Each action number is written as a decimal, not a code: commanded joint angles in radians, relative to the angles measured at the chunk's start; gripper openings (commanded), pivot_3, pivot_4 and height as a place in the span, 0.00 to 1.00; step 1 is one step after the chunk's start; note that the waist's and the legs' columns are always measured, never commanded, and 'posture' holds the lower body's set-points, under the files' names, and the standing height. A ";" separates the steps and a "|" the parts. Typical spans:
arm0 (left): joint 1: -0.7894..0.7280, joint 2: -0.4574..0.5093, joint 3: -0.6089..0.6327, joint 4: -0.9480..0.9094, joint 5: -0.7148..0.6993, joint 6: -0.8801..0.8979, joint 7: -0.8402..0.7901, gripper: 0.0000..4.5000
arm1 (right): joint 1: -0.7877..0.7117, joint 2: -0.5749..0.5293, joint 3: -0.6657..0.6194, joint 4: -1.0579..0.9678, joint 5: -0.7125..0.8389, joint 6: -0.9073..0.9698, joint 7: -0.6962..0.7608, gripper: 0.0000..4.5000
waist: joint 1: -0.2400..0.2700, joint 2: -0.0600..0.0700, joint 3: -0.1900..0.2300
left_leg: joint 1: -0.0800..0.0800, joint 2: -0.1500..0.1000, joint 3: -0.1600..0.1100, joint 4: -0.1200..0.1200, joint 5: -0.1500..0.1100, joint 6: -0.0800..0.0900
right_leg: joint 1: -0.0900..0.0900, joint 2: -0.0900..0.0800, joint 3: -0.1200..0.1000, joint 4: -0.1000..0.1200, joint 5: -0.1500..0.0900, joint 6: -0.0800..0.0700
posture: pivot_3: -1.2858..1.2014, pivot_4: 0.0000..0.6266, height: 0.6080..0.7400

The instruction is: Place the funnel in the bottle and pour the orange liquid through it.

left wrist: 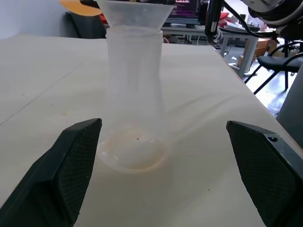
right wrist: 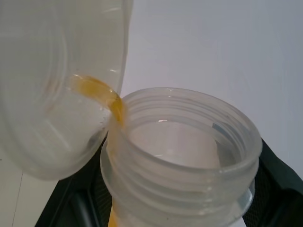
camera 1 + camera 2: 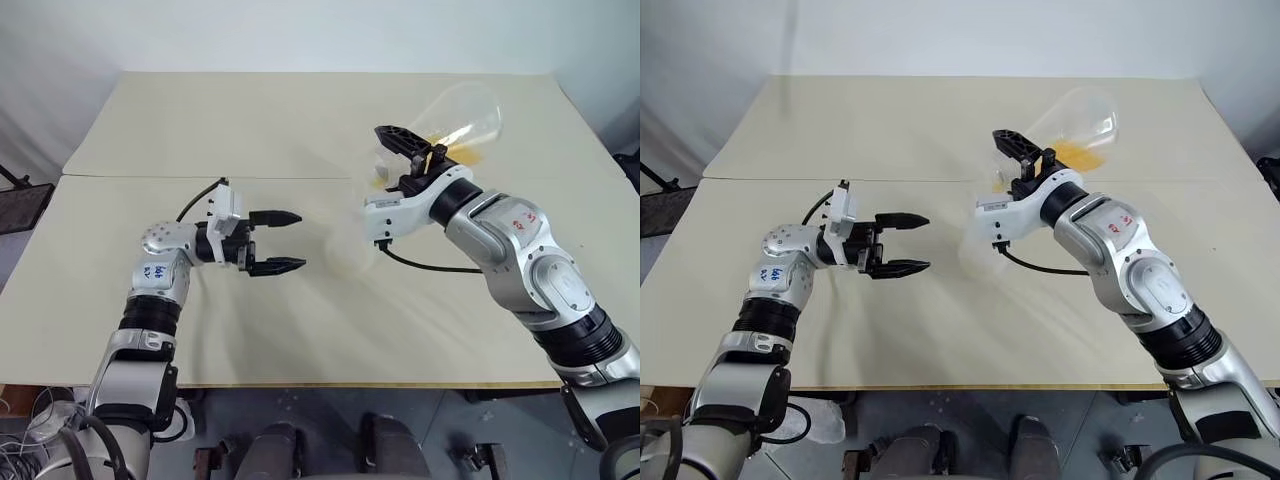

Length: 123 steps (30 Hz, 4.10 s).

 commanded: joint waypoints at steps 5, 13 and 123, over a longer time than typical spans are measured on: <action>-0.033 0.011 0.016 0.012 0.003 -0.021 -0.009 1.00 | -0.041 0.002 -0.056 -0.005 -0.036 -0.054 -0.006 0.63 | 0.000 0.000 0.000 | 0.000 0.000 0.000 0.000 0.000 0.000 | 0.000 0.000 0.000 0.000 0.000 0.000 | 0.52 0.24 1.00; -0.036 0.008 0.015 0.017 0.005 -0.024 -0.006 1.00 | -0.048 -0.006 -0.067 0.010 -0.049 -0.087 -0.005 0.63 | 0.000 0.000 0.000 | 0.000 0.000 0.000 0.000 0.000 0.000 | 0.000 0.000 0.000 0.000 0.000 0.000 | 0.52 0.24 1.00; -0.196 0.071 0.104 0.147 -0.021 0.002 -0.135 1.00 | -0.110 -0.036 -0.118 0.123 -0.119 -0.361 -0.021 0.63 | -0.003 0.000 0.000 | 0.000 0.000 0.000 -0.001 0.000 0.000 | 0.000 0.000 -0.001 0.000 0.000 0.000 | 0.52 0.24 1.00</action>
